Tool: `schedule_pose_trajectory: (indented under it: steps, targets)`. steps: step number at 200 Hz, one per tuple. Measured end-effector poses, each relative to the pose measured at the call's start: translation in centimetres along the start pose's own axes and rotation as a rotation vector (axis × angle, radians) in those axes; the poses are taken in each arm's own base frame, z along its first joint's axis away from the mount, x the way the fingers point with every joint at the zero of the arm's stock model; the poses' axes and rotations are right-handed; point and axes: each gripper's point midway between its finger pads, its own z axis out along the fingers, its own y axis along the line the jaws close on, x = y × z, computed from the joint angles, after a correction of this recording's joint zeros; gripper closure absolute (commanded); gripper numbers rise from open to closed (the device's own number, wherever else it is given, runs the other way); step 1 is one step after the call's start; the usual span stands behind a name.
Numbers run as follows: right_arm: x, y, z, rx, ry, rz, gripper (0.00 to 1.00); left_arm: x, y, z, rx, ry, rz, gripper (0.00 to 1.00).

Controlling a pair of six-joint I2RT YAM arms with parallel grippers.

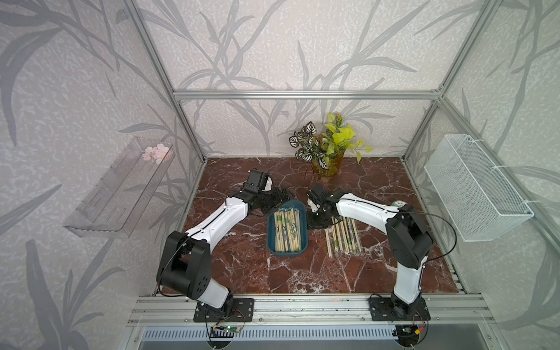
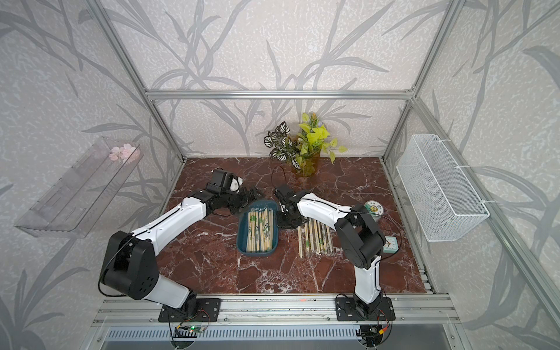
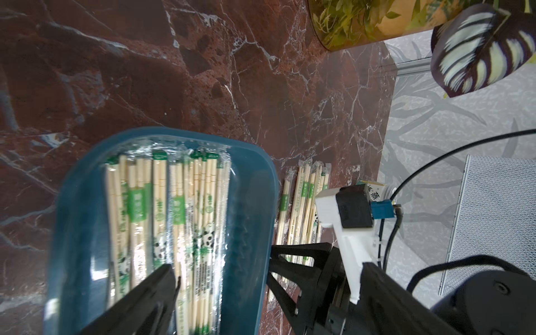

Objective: Take the paired disposable chopsticks out of the storage box
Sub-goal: Move the storage box to the center of the board, then pick up the paired disposable chopsticks from the storage box.

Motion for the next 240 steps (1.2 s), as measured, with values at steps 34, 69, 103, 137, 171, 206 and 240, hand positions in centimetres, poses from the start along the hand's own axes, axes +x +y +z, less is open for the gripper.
schedule_pose_trajectory:
  steps: [34,69,103,137,171,206,240]
  targets:
    - [-0.4,1.4,-0.5,-0.010,-0.018,-0.015,0.68,-0.4,0.2,-0.6,-0.001,-0.014,-0.008,0.00]
    - [-0.9,1.6,-1.8,-0.003,-0.035,-0.020,0.68,-0.9,0.9,-1.5,-0.006,-0.037,-0.017,0.00]
    - [-2.8,5.3,-4.2,-0.061,-0.108,-0.078,0.68,-2.0,3.0,-2.6,-0.037,-0.072,-0.052,0.00]
    - [-3.4,9.7,-4.6,-0.108,-0.142,-0.153,0.68,-2.7,5.4,-3.5,-0.073,-0.100,-0.104,0.00]
    - [-2.8,11.0,-1.1,-0.063,-0.101,-0.190,0.68,-3.4,6.8,-4.5,-0.096,-0.126,-0.140,0.00]
    - [-1.7,9.3,2.8,0.044,-0.037,-0.197,0.69,-3.7,7.4,-5.2,-0.098,-0.147,-0.155,0.00]
    - [-1.7,8.1,4.1,0.103,-0.020,-0.198,0.70,-3.5,7.6,-5.6,-0.096,-0.154,-0.158,0.00]
